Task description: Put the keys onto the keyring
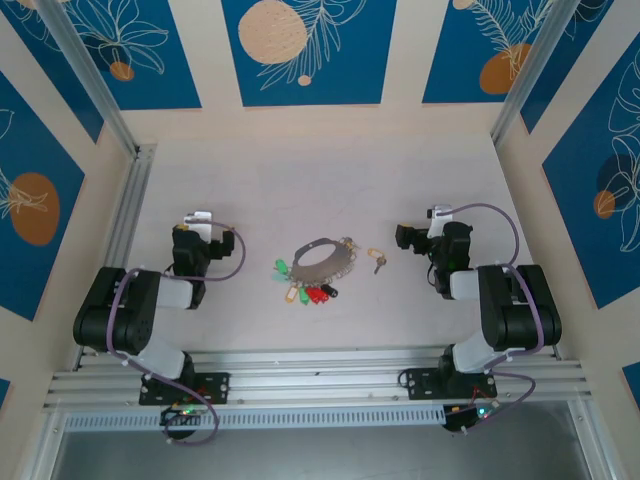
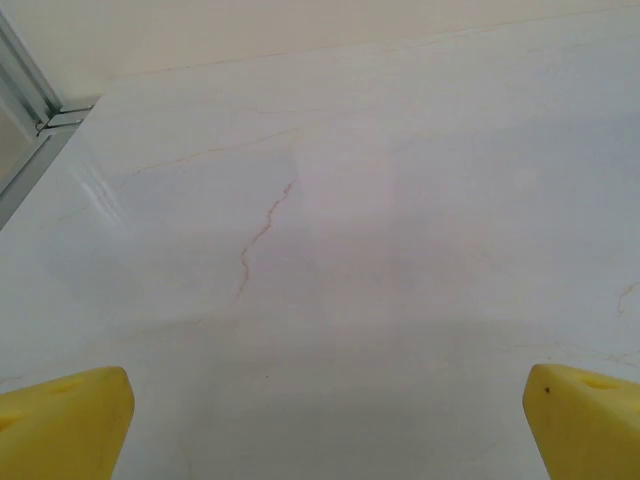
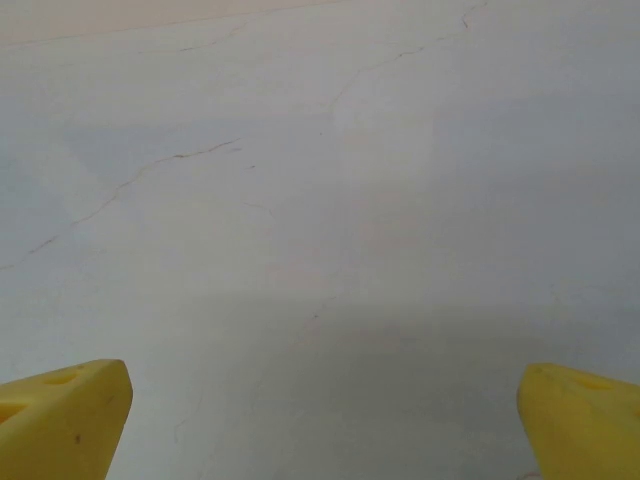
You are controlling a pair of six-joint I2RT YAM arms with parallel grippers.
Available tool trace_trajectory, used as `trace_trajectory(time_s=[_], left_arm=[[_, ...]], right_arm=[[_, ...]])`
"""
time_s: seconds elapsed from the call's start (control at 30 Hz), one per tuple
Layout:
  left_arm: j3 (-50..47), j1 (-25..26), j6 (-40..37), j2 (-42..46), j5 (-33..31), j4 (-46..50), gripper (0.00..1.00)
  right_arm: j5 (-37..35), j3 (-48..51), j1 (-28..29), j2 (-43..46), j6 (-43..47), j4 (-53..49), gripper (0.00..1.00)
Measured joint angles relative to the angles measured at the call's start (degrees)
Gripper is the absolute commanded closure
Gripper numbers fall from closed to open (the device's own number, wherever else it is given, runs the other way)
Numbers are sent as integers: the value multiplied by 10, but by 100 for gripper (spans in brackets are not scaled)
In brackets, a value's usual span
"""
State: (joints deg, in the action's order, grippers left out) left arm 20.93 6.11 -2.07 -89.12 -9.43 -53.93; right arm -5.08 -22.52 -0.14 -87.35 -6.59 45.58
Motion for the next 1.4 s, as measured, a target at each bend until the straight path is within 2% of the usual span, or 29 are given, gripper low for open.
trace_trajectory(time_s=[1.03, 1.17, 1.27, 1.33, 1.4], left_arm=[[0, 0, 0, 2, 4, 8, 0], [32, 16, -8, 61, -17, 133, 0], [104, 37, 24, 129, -22, 257, 0], [178, 51, 64, 151, -5, 340, 0], [240, 59, 101, 150, 43, 392, 0]], right_arm=[[-2, 0, 3, 1, 1, -1, 1], [-38, -49, 40, 46, 16, -123, 1], [-39, -122, 70, 99, 14, -223, 1], [-37, -174, 91, 125, 10, -292, 1], [-35, -213, 115, 133, 10, -358, 1]])
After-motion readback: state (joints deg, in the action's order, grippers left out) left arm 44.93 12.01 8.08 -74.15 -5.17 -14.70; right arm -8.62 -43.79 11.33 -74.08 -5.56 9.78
